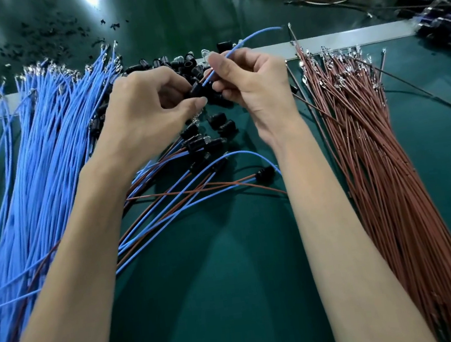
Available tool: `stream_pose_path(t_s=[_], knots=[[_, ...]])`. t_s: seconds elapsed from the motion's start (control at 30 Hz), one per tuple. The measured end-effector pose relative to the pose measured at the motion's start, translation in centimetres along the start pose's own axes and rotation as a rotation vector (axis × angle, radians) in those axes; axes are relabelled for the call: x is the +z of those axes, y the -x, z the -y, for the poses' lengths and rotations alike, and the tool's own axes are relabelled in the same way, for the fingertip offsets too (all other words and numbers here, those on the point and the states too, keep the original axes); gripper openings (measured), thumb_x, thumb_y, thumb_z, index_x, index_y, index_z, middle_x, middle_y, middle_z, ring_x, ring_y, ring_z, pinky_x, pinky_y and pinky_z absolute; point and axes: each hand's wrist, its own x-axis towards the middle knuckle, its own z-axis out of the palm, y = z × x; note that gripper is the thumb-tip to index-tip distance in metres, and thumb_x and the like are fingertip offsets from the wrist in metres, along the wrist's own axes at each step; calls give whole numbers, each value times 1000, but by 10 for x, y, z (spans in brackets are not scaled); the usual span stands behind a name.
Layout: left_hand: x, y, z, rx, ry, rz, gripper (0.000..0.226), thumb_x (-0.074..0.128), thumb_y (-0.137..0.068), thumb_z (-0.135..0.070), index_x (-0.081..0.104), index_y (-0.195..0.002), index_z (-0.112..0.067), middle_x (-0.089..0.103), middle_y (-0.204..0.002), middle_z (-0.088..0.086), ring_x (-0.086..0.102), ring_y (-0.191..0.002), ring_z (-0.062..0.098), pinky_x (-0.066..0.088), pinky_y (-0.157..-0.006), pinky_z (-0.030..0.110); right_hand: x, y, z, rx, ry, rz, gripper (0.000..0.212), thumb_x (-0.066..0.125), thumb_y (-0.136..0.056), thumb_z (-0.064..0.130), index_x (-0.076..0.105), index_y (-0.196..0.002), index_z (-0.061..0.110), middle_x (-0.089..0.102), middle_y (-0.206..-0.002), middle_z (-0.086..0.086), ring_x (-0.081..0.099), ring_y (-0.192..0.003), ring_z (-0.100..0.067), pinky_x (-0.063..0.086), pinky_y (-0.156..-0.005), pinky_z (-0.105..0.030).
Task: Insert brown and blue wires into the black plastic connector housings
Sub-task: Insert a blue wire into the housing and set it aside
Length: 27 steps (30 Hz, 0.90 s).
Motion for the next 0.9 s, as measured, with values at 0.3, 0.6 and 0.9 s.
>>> stream_pose_path(t_s=[0.3,0.6,0.9], knots=[[3,-1,1,-22,63,-31,14,77,-79,-25,68,-86,-18,64,-70,-10,53,-55,-5,41,-58,6,-2,1,-3,-9,-70,-20,19,70,-85,9,62,-68,13,68,-60,4,57,-50,-2,46,-51,-13],[-2,-2,6,-45,90,-30,13,77,-79,-25,66,-85,-20,64,-70,-8,53,-56,-4,41,-54,6,-9,-4,0,21,-221,-130,25,55,-97,25,57,-73,17,68,-68,1,58,-51,-6,44,-47,-15],[-1,-2,7,-14,58,-16,11,76,-80,-27,65,-83,-25,63,-70,-12,54,-55,-6,41,-57,7,-18,-4,4,46,-180,-182,24,65,-87,7,54,-69,16,67,-63,0,57,-50,-6,43,-48,-16]])
